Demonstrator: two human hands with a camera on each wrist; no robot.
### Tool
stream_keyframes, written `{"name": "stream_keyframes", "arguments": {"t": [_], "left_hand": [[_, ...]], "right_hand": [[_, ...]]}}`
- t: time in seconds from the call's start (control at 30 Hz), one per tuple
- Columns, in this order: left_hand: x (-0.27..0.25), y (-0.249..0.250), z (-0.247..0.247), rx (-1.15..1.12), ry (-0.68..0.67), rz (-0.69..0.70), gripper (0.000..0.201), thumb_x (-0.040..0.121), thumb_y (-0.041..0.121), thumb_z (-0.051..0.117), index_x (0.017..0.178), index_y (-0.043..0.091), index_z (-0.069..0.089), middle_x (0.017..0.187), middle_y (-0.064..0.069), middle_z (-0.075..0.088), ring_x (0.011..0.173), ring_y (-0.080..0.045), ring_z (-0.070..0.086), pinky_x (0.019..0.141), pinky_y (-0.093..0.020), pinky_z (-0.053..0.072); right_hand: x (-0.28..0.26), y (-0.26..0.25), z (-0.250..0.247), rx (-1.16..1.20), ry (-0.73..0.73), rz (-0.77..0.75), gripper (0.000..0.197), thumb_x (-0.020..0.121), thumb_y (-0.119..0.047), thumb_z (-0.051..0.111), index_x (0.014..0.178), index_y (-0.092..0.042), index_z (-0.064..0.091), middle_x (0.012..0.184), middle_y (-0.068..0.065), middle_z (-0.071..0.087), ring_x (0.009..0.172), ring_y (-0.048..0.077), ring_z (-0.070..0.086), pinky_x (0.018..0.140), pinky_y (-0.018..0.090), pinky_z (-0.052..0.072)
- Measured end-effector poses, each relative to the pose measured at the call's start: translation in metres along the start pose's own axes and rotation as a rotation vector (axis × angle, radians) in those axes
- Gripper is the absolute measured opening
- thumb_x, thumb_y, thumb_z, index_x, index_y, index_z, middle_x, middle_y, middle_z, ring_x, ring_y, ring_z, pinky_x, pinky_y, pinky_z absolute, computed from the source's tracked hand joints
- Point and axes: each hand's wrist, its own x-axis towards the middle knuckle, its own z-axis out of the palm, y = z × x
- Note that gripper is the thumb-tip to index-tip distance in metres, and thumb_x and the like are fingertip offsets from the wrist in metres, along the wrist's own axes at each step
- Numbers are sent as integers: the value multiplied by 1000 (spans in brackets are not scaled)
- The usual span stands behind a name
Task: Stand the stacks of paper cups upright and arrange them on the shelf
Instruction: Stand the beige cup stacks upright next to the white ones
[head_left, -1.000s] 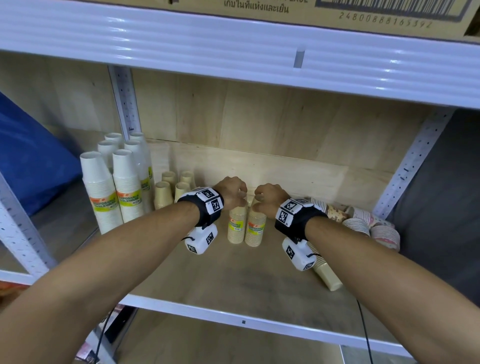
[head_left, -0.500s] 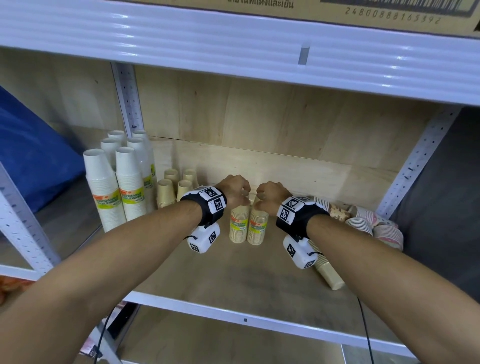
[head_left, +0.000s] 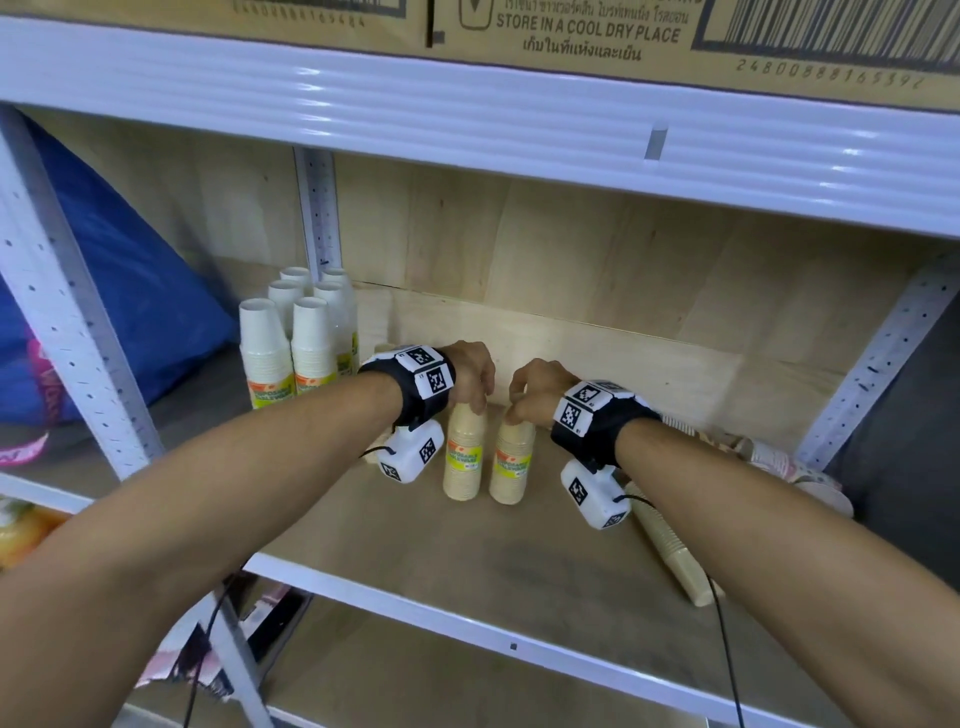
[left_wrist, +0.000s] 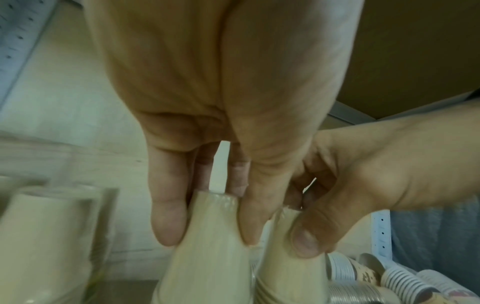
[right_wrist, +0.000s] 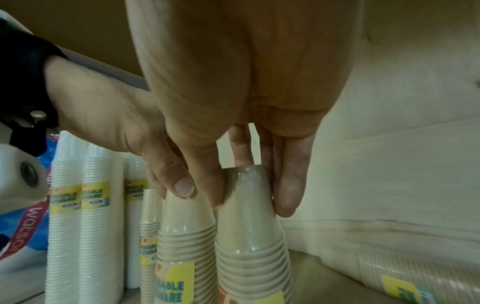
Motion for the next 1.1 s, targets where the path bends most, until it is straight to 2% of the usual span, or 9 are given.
{"name": "stream_keyframes", "arguments": {"t": [0.13,0.23,0.3,0.37,0.47,0.57,0.63,0.8,1.1], "left_hand": [[-13,-21,-9,13,-6,-76,33,79,13,77,110,10,70,108,-5,66,82,-16,59,57,-19,45],[-25,-36,-14,-7,1,-121,32,79,9,77,110,4,70,87,-2,64,61,-10,55,40,-12,41],[-33,-43,-16,4,25,-149,32,80,9,77,111,4,70,93,-3,62,70,-13,57,43,-16,43],[-39,-52,-16,11,45,-196,33,80,9,76,112,4,70,101,-6,66,82,-19,61,58,-24,50],[-44,-65,-12,9,69,-223,37,78,11,78,113,2,69,112,-11,69,99,-24,67,78,-31,53],[-48,-73,-11,-7,86,-235,37,77,10,78,112,1,70,111,-10,69,97,-22,65,73,-28,51],[-50,-77,-12,-28,90,-243,36,77,7,78,112,-1,69,108,-9,69,90,-19,62,65,-25,49],[-51,-82,-7,-24,102,-274,37,79,7,76,114,0,68,114,-13,69,101,-23,65,76,-30,51],[-46,-85,0,30,121,-286,37,79,8,76,115,0,67,113,-15,69,103,-27,66,84,-36,56]], "right_hand": [[5,-24,4,15,-50,-65,32,75,-19,78,104,-8,70,97,4,63,86,17,59,57,21,42],[10,-41,9,24,-56,-106,36,75,-20,79,107,-9,69,103,6,66,93,21,62,65,22,43],[12,-51,13,32,-60,-130,38,74,-21,79,108,-8,69,106,8,67,94,21,63,69,24,44],[14,-60,18,40,-62,-152,39,73,-22,80,107,-6,68,104,8,66,92,22,63,69,25,46],[18,-71,25,70,-64,-184,34,73,-20,80,102,-6,67,92,4,61,83,20,59,57,22,42],[21,-78,31,101,-63,-211,29,74,-19,79,96,-8,64,90,1,59,82,19,57,53,20,38],[22,-82,34,104,-66,-225,29,75,-17,78,99,-7,66,93,2,60,85,19,57,63,22,41],[27,-90,39,102,-48,-218,40,75,-20,80,109,-7,62,107,7,62,100,24,61,70,25,40],[35,-92,49,147,-25,-210,39,74,-21,80,107,-6,64,110,11,65,98,26,62,75,28,48]]}}
